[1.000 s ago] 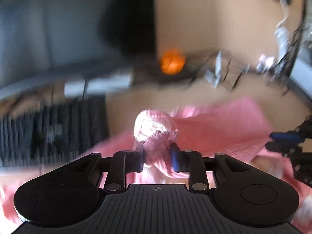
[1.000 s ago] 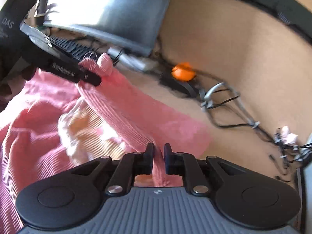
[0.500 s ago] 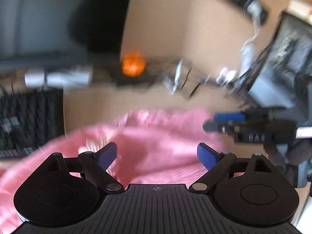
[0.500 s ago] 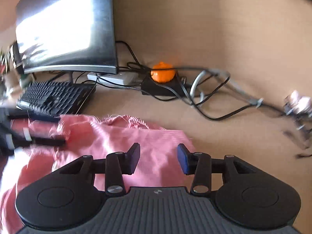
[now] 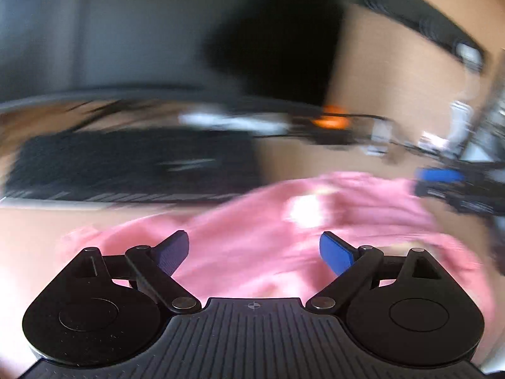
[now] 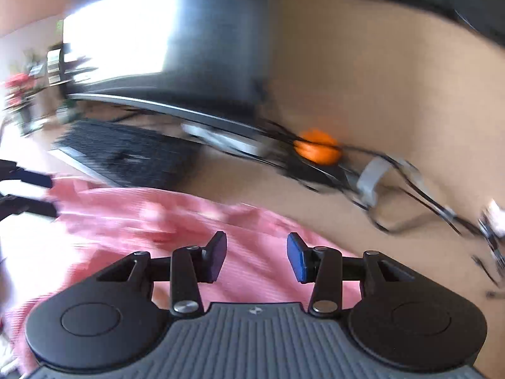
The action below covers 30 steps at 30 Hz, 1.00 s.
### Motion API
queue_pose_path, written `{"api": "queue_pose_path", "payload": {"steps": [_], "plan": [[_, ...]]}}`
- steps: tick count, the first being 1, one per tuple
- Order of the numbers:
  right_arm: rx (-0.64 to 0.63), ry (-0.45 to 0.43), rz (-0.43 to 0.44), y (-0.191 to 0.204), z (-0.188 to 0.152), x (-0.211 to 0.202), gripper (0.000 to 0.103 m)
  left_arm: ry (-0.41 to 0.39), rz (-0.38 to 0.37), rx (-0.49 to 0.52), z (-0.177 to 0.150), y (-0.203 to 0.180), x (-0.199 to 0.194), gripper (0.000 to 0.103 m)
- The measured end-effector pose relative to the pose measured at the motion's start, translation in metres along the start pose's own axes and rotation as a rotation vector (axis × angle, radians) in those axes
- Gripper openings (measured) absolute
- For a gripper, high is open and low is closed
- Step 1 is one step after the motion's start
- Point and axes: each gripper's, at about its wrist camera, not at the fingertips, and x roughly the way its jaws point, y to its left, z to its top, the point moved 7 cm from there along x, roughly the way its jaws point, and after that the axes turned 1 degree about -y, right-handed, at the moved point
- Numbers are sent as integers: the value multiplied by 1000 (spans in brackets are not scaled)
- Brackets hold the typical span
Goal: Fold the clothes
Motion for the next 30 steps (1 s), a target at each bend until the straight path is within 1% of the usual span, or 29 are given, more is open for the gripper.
{"api": "queue_pose_path", "payload": {"steps": [1, 2, 4, 5, 8, 11, 13, 16, 17, 20, 21, 22, 23, 24, 25, 26, 27, 30], "plan": [[-34, -3, 38, 20, 5, 1, 50, 10, 55, -48, -2, 26, -2, 91], [-69, -4, 73, 40, 8, 4, 56, 20, 111, -97, -5, 51, -4, 90], [-129, 10, 122, 81, 10, 23, 56, 35, 162, -178, -7, 88, -4, 89], [-142, 24, 144, 98, 12, 34, 56, 43, 175, -229, -7, 104, 0, 89], [-148, 73, 190, 143, 15, 72, 56, 49, 181, -313, -7, 125, 15, 90], [-191, 75, 177, 176, 19, 103, 56, 61, 190, -326, -6, 126, 37, 90], [-240, 50, 161, 189, 25, 117, 56, 75, 191, -307, -9, 125, 47, 89], [-311, 26, 159, 202, 33, 136, 56, 98, 182, -275, -13, 120, 65, 87], [-321, 37, 162, 203, 33, 144, 56, 101, 177, -273, -14, 121, 68, 86], [-306, 89, 189, 200, 27, 167, 56, 102, 170, -262, -16, 123, 75, 79], [-286, 99, 207, 198, 25, 170, 54, 96, 173, -254, -15, 123, 75, 75], [-265, 99, 226, 197, 25, 170, 50, 90, 176, -245, -14, 123, 76, 68], [-250, 100, 242, 196, 25, 170, 38, 84, 179, -237, -13, 123, 77, 64], [-248, 101, 249, 198, 26, 169, 23, 87, 170, -232, -12, 121, 78, 58], [-254, 101, 250, 200, 26, 169, 15, 90, 161, -228, -11, 120, 79, 47], [-259, 103, 252, 203, 26, 168, 6, 93, 151, -223, -10, 118, 79, 40], [-259, 102, 254, 204, 26, 166, 5, 92, 134, -220, -9, 114, 78, 30], [-226, 80, 258, 200, 31, 157, 2, 54, 95, -193, -1, 97, 66, 24]]}}
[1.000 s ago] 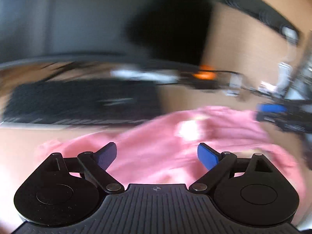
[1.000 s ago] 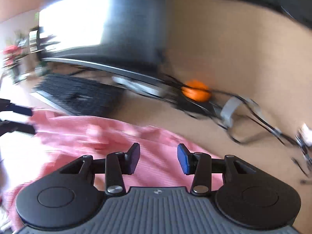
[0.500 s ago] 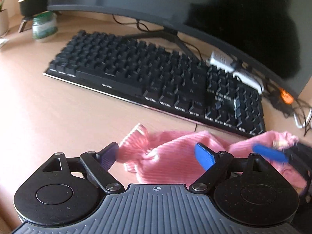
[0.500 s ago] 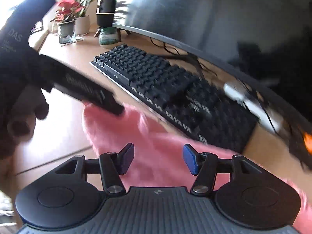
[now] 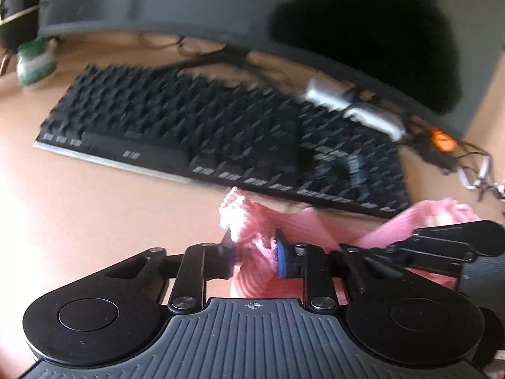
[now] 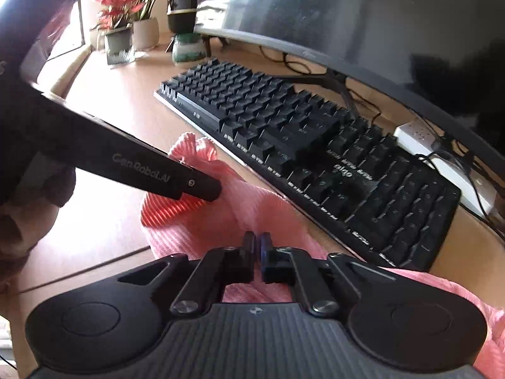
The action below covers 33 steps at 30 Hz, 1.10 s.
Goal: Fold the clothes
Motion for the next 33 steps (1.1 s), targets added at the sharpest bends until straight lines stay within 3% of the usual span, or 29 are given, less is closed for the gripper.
{"api": "queue_pose_path", "payload": {"steps": [4, 7, 9, 13, 14, 16, 19, 22, 24, 26, 29, 31, 33], "plan": [[39, -64, -6, -12, 5, -34, 2, -91, -111, 35, 19, -41, -41, 23], [62, -133, -39, -25, 7, -77, 2, -167, -211, 106, 37, -92, -74, 23], [82, -177, -81, -39, 4, -111, 2, -205, -284, 157, 47, -130, -92, 23], [140, -216, -222, -80, -20, -173, 2, -194, -461, 245, 43, -216, -98, 26], [170, -200, -266, -94, -33, -182, 2, -181, -500, 264, 39, -237, -95, 31], [236, -160, -357, -123, -61, -201, 8, -132, -579, 300, 26, -274, -89, 53], [369, -79, -471, -168, -113, -226, 13, -136, -652, 393, 7, -305, -96, 75], [511, -50, -498, -196, -154, -254, 25, -173, -628, 493, -13, -308, -100, 87], [568, -63, -493, -204, -166, -270, 42, -144, -532, 564, -30, -300, -88, 89], [606, -90, -458, -205, -167, -276, 46, -102, -392, 647, -49, -289, -68, 89], [650, -121, -354, -202, -160, -267, 46, -45, -229, 768, -75, -280, -41, 89], [664, -108, -304, -198, -156, -246, 50, -32, -203, 808, -86, -282, -30, 91], [658, -89, -283, -195, -154, -223, 61, -25, -190, 812, -92, -281, -20, 92]]}}
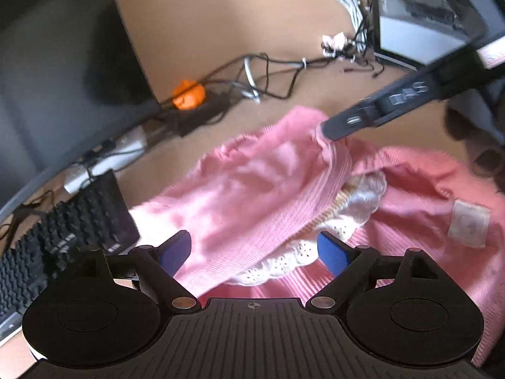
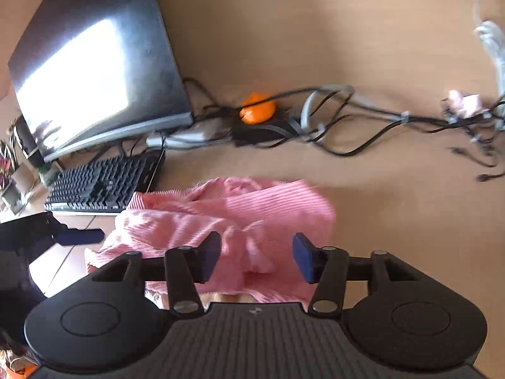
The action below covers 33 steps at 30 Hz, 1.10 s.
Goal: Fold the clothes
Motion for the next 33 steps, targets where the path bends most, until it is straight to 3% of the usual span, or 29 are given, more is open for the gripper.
{"api": "queue_pose_path", "payload": {"steps": [2, 4, 5, 6, 9, 12, 15, 16, 18, 20, 23, 28, 30, 33], "plan": [[4, 38, 19, 7, -6, 25, 63, 5, 58, 10, -4, 1, 8, 79], [9, 65, 52, 14, -10, 38, 38, 18, 108, -6, -6, 9, 14, 31], [9, 73, 70, 18, -11, 43, 22, 26, 121, -29, -7, 14, 14, 20], [-6, 67, 84, 23, -9, 42, 19, 35, 133, -53, -7, 20, 15, 9], [-100, -54, 86, 38, 16, 6, 17, -44, 37, -201, 22, 33, -9, 9], [-176, -196, 54, 41, 47, -38, 17, -136, -49, -208, 51, 28, -37, 10], [-259, -253, -55, 29, 56, -56, 18, -136, -153, -180, 57, 11, -43, 24], [-276, -245, -95, 21, 54, -54, 22, -117, -184, -170, 53, 5, -40, 35], [-261, -160, -151, 0, 41, -37, 38, -84, -188, -185, 42, 11, -35, 53], [-213, -93, -173, -17, 26, -25, 38, -50, -190, -200, 32, 16, -31, 56], [-162, -68, -135, -24, 15, -26, 38, -54, -94, -303, 31, 60, -26, 77], [-94, -51, -77, -19, 15, -12, 44, -23, 47, -458, 29, 129, 4, 79], [-56, -42, -57, -21, 16, -1, 51, 8, 65, -527, 25, 146, 22, 78], [-12, -6, -59, -26, 13, 21, 54, 32, 34, -600, 21, 156, 45, 77]]}}
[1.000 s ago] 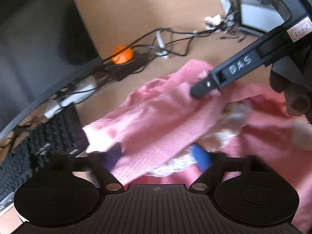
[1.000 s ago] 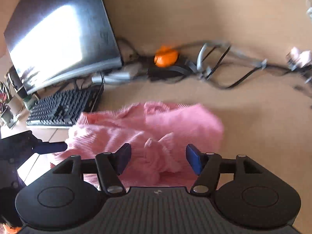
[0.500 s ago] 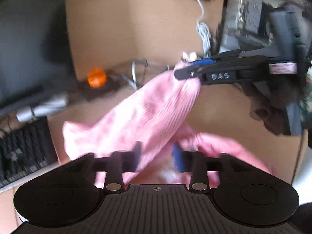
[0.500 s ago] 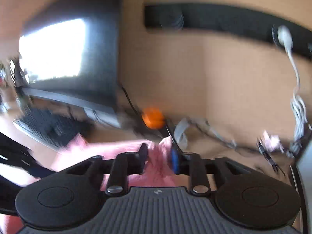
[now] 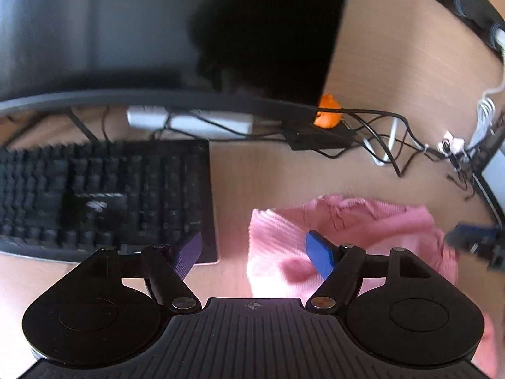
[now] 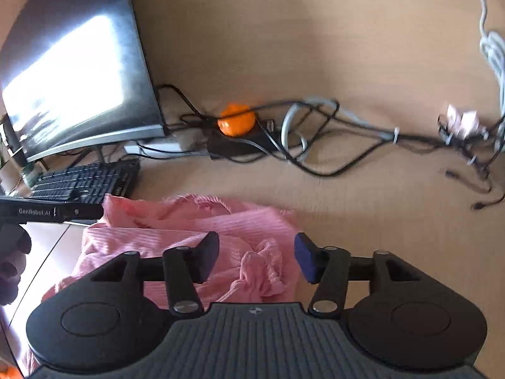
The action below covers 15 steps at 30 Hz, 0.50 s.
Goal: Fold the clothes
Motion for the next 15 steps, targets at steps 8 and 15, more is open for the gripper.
{"api": "queue_pose_path", "payload": {"steps": [8, 15], "plan": [[-67, 17, 28, 17, -16, 13, 13, -35, 82, 119, -1, -13, 12, 8], [-183, -151, -19, 22, 24, -41, 22, -102, 211, 73, 17, 22, 3, 7]]}}
